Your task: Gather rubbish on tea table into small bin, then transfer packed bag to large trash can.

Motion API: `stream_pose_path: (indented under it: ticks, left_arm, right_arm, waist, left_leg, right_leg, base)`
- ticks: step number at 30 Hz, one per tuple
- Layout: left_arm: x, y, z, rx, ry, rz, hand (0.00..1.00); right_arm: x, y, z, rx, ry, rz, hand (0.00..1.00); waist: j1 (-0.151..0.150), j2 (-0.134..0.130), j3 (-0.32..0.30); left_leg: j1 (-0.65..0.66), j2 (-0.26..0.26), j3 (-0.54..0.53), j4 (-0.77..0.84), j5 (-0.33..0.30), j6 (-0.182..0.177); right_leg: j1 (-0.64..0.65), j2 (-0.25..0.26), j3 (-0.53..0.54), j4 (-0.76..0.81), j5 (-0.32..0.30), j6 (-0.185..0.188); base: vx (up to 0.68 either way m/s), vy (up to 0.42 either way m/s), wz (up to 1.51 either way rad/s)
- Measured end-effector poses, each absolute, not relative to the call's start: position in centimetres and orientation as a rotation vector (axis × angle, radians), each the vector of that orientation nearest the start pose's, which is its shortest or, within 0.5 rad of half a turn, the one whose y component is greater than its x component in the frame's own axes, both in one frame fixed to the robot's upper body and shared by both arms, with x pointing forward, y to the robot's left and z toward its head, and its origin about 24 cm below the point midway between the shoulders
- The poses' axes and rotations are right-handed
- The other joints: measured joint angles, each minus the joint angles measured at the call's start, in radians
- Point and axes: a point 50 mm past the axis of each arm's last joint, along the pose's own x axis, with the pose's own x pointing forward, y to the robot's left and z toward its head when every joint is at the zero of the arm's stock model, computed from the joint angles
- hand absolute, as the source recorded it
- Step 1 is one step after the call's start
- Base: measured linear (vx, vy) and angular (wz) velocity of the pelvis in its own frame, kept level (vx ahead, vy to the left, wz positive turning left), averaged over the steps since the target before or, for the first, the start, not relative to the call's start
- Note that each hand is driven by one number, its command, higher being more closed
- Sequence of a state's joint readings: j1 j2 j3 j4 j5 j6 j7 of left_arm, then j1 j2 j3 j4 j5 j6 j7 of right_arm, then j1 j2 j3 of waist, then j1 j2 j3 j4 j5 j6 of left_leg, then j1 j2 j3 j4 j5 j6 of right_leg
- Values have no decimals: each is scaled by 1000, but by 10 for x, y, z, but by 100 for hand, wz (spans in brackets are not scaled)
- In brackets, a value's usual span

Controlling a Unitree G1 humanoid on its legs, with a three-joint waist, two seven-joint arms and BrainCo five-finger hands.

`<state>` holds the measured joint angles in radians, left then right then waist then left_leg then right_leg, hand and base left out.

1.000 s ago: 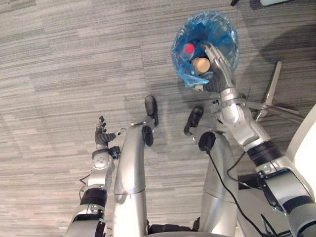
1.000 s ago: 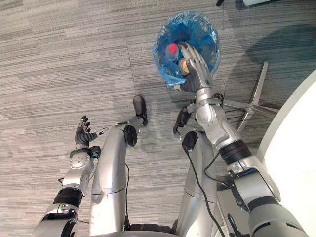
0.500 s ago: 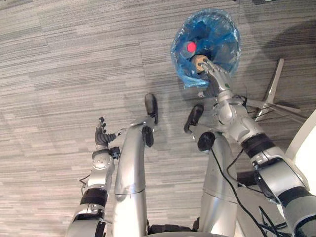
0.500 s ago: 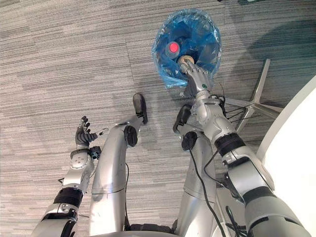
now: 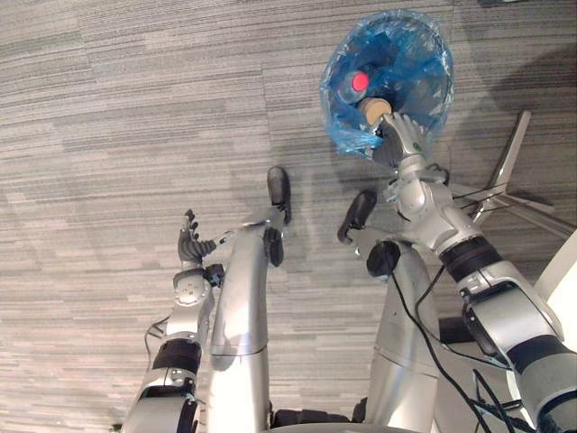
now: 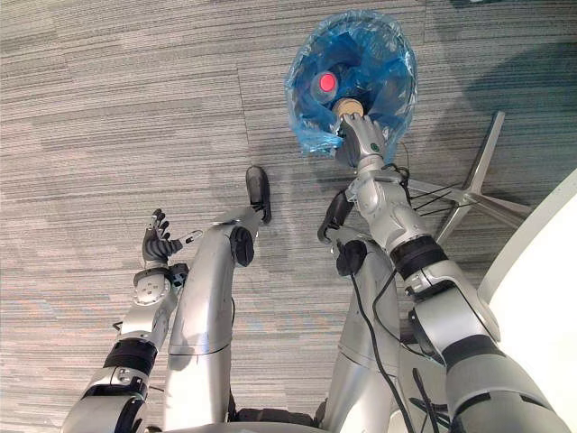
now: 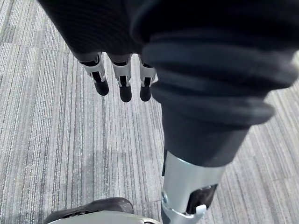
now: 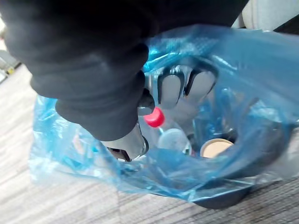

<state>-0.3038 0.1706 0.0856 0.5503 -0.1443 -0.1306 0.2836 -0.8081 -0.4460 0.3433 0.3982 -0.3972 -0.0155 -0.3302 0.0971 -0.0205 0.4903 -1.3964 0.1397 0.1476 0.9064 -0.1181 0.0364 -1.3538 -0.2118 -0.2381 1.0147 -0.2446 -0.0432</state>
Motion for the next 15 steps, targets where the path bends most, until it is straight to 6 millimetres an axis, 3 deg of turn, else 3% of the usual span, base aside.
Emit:
stream_pose_path:
  ticks: [5,8,10,15]
  left_arm:
    - [299,209,14,12,120,353,0]
    - [296,193,5,-11,152,304,0]
    - [287,180,-8,-21,197,262,0]
    - [260,183,-34,-10,304,263,0]
  right_arm:
    - [345,-129,192,-605,-589,-83,100]
    - [336,-129,166,-419,-492,-67,100]
    - [326,-125,151,-289,-441,-56,100]
    - [305,-115,122,-78,-337,0,100]
  waist:
    - [-3,0,0]
    - [-9,1,-15]
    - [-10,0,-16]
    - [-23,0,-18]
  left_leg:
    - [138,0,4,-47,-1,-8]
    - [246,-2,21,-122,6,-17]
    - [348,-2,37,-183,17,-24]
    - [593,-16,48,-298,30,-30]
  right_leg:
    - [136,6,-5,-48,4,1]
    - [240,9,-11,-116,15,8]
    - [336,21,-11,-182,40,13]
    - [579,35,-18,-300,51,24]
  base:
    - [-53,10,1]
    - [-40,4,7]
    - [-1,-7,-7]
    - [66,-48,0]
